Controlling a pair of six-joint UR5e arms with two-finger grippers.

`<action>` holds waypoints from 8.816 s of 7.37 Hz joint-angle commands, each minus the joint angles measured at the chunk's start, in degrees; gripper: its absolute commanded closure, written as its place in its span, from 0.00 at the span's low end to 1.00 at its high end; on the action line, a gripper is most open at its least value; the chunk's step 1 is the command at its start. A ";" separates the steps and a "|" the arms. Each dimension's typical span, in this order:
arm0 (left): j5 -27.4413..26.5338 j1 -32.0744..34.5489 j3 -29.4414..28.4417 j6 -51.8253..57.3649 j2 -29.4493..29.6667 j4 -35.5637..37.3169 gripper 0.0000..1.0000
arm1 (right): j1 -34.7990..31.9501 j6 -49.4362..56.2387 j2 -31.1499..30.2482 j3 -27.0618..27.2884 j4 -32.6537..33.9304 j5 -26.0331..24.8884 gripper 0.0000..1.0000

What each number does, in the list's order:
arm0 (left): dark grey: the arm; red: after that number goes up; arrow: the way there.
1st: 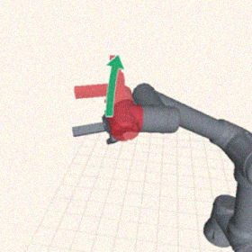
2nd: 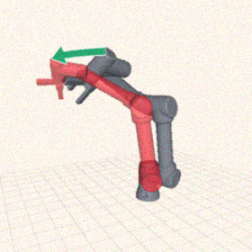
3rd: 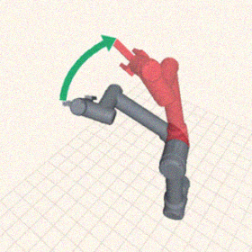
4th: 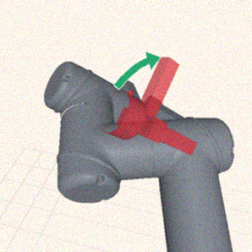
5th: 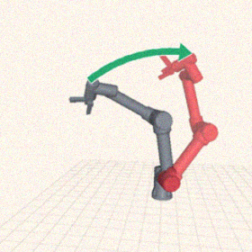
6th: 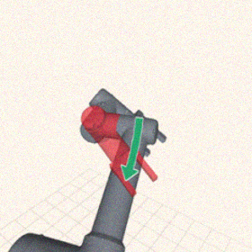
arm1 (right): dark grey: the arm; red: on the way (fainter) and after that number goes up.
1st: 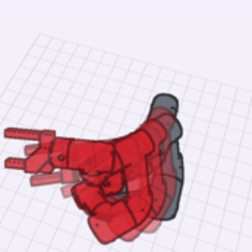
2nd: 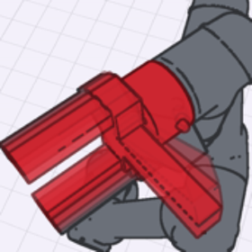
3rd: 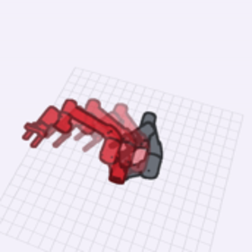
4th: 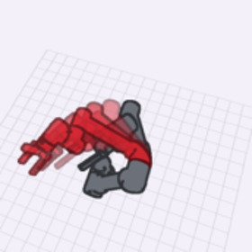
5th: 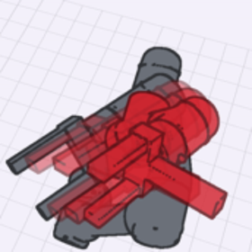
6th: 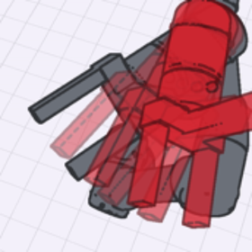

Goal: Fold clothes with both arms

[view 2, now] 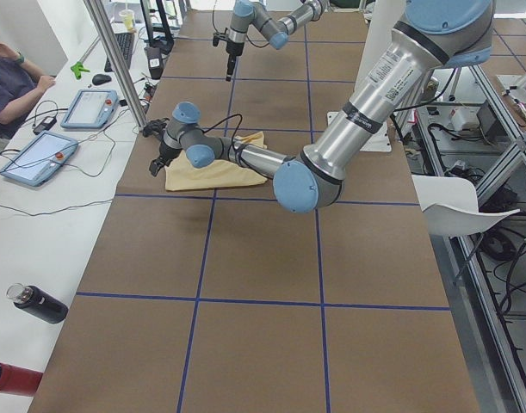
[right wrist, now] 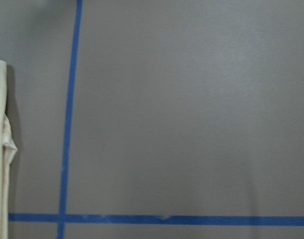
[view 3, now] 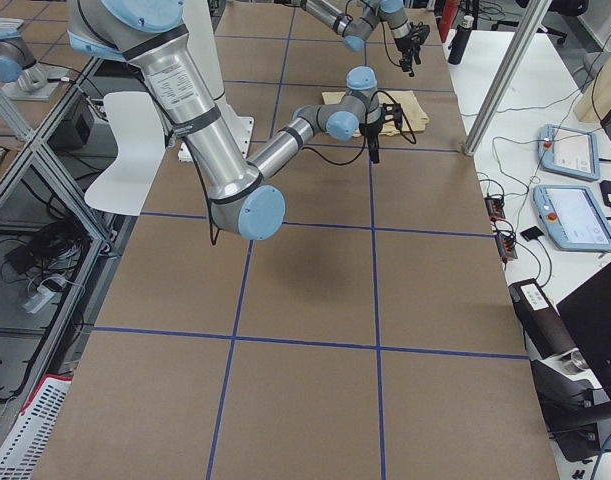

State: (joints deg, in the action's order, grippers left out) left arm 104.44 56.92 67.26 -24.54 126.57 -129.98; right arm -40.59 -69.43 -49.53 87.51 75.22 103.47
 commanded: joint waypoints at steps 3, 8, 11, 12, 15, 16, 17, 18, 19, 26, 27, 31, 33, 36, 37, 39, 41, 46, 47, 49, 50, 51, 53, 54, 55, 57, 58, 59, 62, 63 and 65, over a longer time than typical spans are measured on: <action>0.68 0.29 2.96 0.02 -2.73 -0.27 0.00 | 10.87 -16.35 16.49 -17.81 0.27 -13.98 0.03; 0.59 0.38 4.72 -0.33 -4.40 -0.27 0.00 | 15.36 -16.97 19.21 -23.26 0.10 -19.62 0.40; 0.59 0.38 4.81 -0.33 -4.40 -0.27 0.00 | 15.89 -16.97 19.21 -24.14 0.10 -19.71 0.44; 0.59 0.38 4.81 -0.33 -4.49 -0.27 0.00 | 16.07 -16.97 19.21 -24.49 0.19 -19.89 0.44; 0.59 0.38 4.81 -0.33 -4.49 -0.27 0.00 | 16.42 -16.97 19.65 -25.81 0.10 -20.94 0.55; 0.59 0.38 4.81 -0.33 -4.49 -0.27 0.00 | 16.42 -16.97 19.74 -25.81 0.10 -20.94 0.77; 0.59 0.38 4.81 -0.33 -4.49 -0.27 0.00 | 16.42 -17.32 19.91 -25.81 0.19 -20.94 1.00; 0.59 0.38 4.81 -0.33 -4.49 -0.27 0.00 | 16.42 -16.97 20.00 -25.81 0.10 -20.94 1.00; 0.59 0.38 4.81 -0.33 -4.49 -0.27 0.00 | 16.33 -17.40 20.44 -25.46 0.10 -20.94 1.00; 0.59 0.38 5.60 -1.56 -4.66 -0.18 0.00 | 20.10 -16.97 -7.48 14.33 11.79 -21.11 1.00; 0.59 0.38 5.60 -1.56 -4.75 -0.18 0.00 | 20.37 -16.88 -8.38 14.96 11.79 -21.47 1.00; 0.68 0.29 5.77 -1.48 -4.66 -0.18 0.00 | 18.28 -9.89 -8.66 17.33 11.17 -19.63 0.00; 0.68 0.29 5.86 -1.48 -4.75 -0.18 0.00 | 18.87 -9.06 -2.36 10.11 11.44 -19.18 0.00; 0.68 0.29 5.86 -1.56 -4.66 -0.18 0.00 | 20.20 -0.59 -1.17 6.35 11.79 -19.71 0.04; 0.68 0.29 5.86 -1.56 -4.75 -0.18 0.00 | 20.37 4.43 -1.18 6.01 11.87 -19.54 0.09; 0.68 0.29 5.86 -1.56 -4.75 -0.18 0.00 | 20.38 13.49 -3.02 6.44 12.40 -19.36 0.26; 0.68 0.29 5.86 -1.56 -4.75 -0.10 0.00 | 20.38 13.97 -2.24 6.62 13.72 -19.36 0.49; 0.68 0.29 5.86 -1.56 -4.75 -0.18 0.00 | 20.99 14.06 -2.41 7.41 13.72 -19.27 0.86; 0.68 0.29 5.86 -1.56 -4.75 -0.18 0.00 | 20.99 14.06 -2.32 7.41 13.81 -19.19 0.85; 0.68 0.29 5.86 -1.56 -4.75 -0.18 0.00 | 20.99 14.06 -2.67 7.58 13.72 -19.27 1.00; 0.68 0.29 5.95 -1.56 -4.75 -0.18 0.00 | 20.82 13.97 -3.02 9.24 13.55 -19.19 1.00; 0.68 0.29 5.95 -1.56 -4.75 -0.18 0.00 | 20.55 13.88 -4.85 11.00 13.37 -19.10 1.00; 0.68 0.29 5.95 -1.56 -4.75 -0.18 0.00 | 19.85 13.19 -9.24 15.39 13.19 -17.70 1.00; 0.68 0.29 5.95 -1.56 -4.75 -0.18 0.00 | 19.85 12.66 -11.53 16.19 12.85 -17.60 1.00; 0.68 0.29 5.95 -1.65 -4.75 -0.18 0.00 | 19.85 12.56 -13.90 17.33 12.76 -17.60 1.00; 0.76 0.29 5.95 -1.74 -4.75 -0.18 0.00 | 19.94 10.73 -14.63 17.52 12.75 -17.69 0.33; 1.11 0.21 5.95 -1.74 -4.75 -0.18 0.00 | 19.59 9.06 -14.28 17.87 11.62 -17.78 0.00; 3.12 0.21 6.30 -1.91 -4.75 0.08 0.00 | 17.41 8.70 -13.84 17.78 10.31 -17.34 0.00; 12.07 -0.49 19.40 -14.25 -11.74 0.70 0.00 | 8.89 7.56 -13.21 17.96 4.81 -8.75 0.00; 12.10 -3.54 27.57 -19.44 -17.18 0.52 0.00 | 7.99 5.90 -15.22 18.13 0.67 -7.33 0.00; 6.09 -15.37 36.94 -35.76 -22.23 0.43 0.00 | 7.28 5.71 -24.68 23.37 -4.19 -6.44 0.00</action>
State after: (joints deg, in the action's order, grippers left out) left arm 114.53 48.79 98.04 -50.34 107.43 -129.49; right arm -32.74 -63.35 -68.31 107.66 74.38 96.19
